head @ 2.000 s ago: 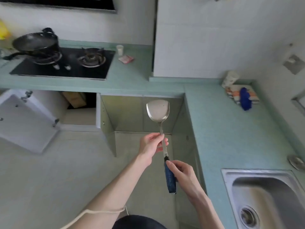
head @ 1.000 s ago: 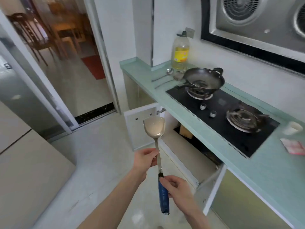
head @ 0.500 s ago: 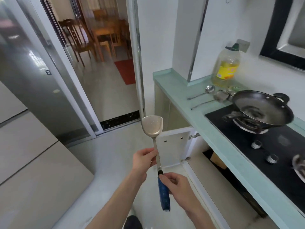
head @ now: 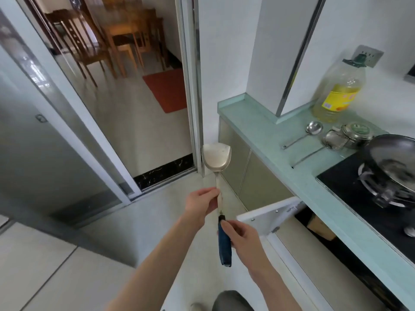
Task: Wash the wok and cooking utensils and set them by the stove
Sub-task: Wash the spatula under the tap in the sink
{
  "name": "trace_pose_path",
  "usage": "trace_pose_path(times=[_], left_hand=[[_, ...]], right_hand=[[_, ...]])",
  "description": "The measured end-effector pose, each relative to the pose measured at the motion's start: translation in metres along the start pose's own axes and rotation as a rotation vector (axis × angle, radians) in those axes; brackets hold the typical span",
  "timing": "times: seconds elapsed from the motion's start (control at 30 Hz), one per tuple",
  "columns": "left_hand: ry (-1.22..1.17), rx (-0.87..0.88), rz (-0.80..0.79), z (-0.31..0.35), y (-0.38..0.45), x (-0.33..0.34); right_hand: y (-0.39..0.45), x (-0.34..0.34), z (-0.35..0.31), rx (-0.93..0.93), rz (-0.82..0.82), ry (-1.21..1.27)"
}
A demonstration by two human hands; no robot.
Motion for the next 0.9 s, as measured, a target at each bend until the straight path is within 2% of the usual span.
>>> trace_pose_path(times=[0.1, 0.2, 0.37, 0.73, 0.9], left_hand=[[0.045, -0.016, -0.063, 0.024, 0.036, 0.004], [0.114, -0.018, -0.087, 0.047, 0.076, 0.014], [0.181, -0.043, -0.147, 0.08, 0.151, 0.053], [0.398, -0.066, -0.284, 0.143, 0.288, 0.174], [0.518, -0.069, -0.358, 0.148, 0.323, 0.232]], right_hand=[[0.041, 0.008, -0.009, 0.042, 0.029, 0.06], [0.085, 0.008, -0.021, 0.104, -0.016, 0.099], [0.171, -0.016, -0.039, 0.134, -0.063, 0.03], [0.313, -0.074, -0.087, 0.139, 0.139, 0.019], [0.345, -0.106, -0.088, 0.166, 0.293, 0.058]])
Point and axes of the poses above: each hand's wrist, its own y-axis towards the middle knuckle, its own x-axis out of the palm, z = x × y, the point moved 3 cm from there along y, towards the middle knuckle
